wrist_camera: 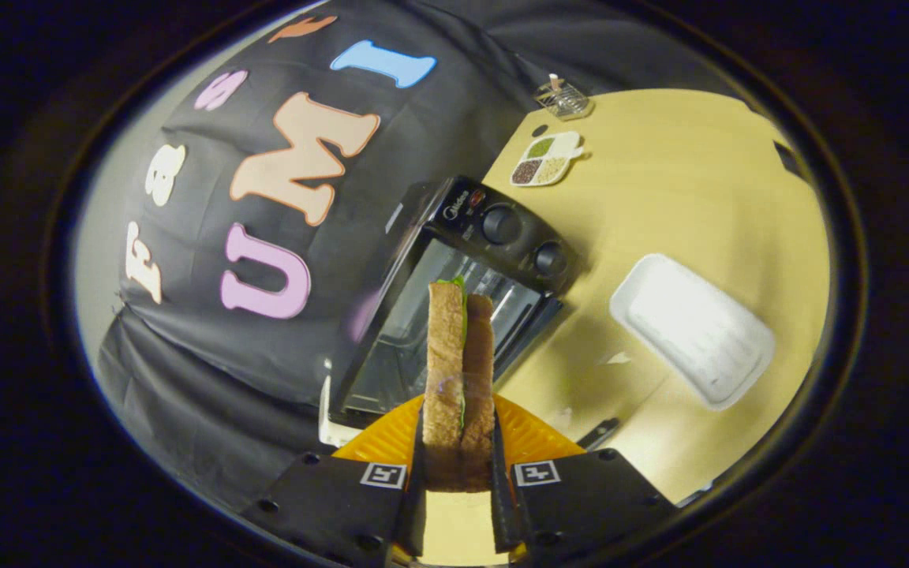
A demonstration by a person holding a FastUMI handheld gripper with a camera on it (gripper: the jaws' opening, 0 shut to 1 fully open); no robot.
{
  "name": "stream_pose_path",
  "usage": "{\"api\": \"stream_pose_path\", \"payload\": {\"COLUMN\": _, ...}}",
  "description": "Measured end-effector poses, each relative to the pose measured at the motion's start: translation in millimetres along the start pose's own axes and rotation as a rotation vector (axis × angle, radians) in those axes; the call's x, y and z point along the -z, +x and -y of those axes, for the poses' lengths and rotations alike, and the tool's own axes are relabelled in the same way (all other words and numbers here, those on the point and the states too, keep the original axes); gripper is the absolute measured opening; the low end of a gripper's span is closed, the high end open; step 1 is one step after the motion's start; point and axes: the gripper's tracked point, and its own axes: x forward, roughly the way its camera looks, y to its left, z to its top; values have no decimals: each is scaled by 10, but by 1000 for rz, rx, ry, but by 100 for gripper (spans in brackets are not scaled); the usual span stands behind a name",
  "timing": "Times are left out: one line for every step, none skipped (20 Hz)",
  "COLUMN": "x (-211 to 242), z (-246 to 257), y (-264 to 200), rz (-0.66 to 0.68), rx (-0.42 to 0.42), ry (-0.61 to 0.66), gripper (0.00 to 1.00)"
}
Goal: Open the toaster oven, put the food inside, and close the toaster oven door.
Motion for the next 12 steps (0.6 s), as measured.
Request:
{"api": "stream_pose_path", "payload": {"x": 35, "z": -84, "y": 77, "rz": 14, "rx": -26, "ry": 60, "gripper": 35}}
{"api": "stream_pose_path", "payload": {"x": 68, "z": -139, "y": 172, "rz": 28, "rx": -43, "ry": 112, "gripper": 35}}
{"api": "stream_pose_path", "payload": {"x": 110, "z": -171, "y": 282, "rz": 39, "rx": -50, "ry": 147, "gripper": 35}}
{"api": "stream_pose_path", "payload": {"x": 161, "z": -180, "y": 403, "rz": 41, "rx": -51, "ry": 170, "gripper": 35}}
{"api": "stream_pose_path", "payload": {"x": 227, "z": -212, "y": 506, "rz": 36, "rx": -55, "ry": 188, "gripper": 35}}
{"api": "stream_pose_path", "payload": {"x": 268, "z": -241, "y": 616, "rz": 38, "rx": -61, "ry": 192, "gripper": 35}}
{"api": "stream_pose_path", "payload": {"x": 309, "z": -243, "y": 713, "rz": 34, "rx": -59, "ry": 189, "gripper": 35}}
{"api": "stream_pose_path", "payload": {"x": 354, "z": -248, "y": 792, "rz": 35, "rx": -55, "ry": 187, "gripper": 35}}
{"api": "stream_pose_path", "payload": {"x": 357, "z": -239, "y": 892, "rz": 46, "rx": -51, "ry": 188, "gripper": 35}}
{"api": "stream_pose_path", "payload": {"x": 350, "z": -242, "y": 974, "rz": 56, "rx": -52, "ry": 193, "gripper": 35}}
{"api": "stream_pose_path", "payload": {"x": 334, "z": -243, "y": 1055, "rz": 65, "rx": -53, "ry": 196, "gripper": 35}}
{"api": "stream_pose_path", "payload": {"x": 339, "z": -233, "y": 1107, "rz": 71, "rx": -47, "ry": 189, "gripper": 35}}
